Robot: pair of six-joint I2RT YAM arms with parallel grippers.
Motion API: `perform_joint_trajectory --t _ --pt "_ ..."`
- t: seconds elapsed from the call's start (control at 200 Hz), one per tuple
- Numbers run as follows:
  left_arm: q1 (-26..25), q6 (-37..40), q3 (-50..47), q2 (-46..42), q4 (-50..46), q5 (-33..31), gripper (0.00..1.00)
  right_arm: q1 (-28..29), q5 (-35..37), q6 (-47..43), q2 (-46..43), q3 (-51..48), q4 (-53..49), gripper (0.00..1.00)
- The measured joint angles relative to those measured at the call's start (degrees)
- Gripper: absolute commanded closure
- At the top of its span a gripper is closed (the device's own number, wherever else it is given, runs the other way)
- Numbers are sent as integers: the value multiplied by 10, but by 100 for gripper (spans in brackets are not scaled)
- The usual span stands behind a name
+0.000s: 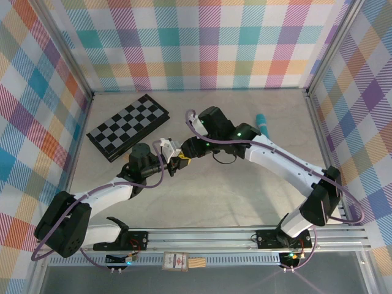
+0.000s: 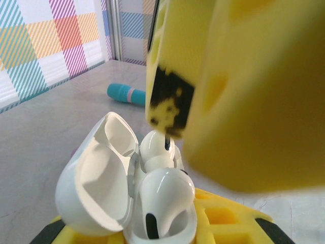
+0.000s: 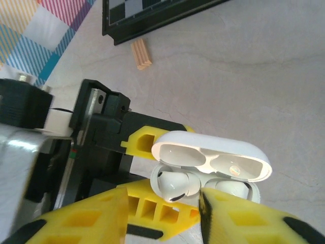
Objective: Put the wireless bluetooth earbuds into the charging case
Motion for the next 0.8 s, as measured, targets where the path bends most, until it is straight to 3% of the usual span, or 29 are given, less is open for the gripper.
perform_joint_trajectory --t 0.235,0.8 --pt "0 2 -3 -1 9 2 94 -4 -16 7 -10 -2 19 83" --pt "0 2 -6 -13 10 2 95 -8 -47 9 21 -2 24 83"
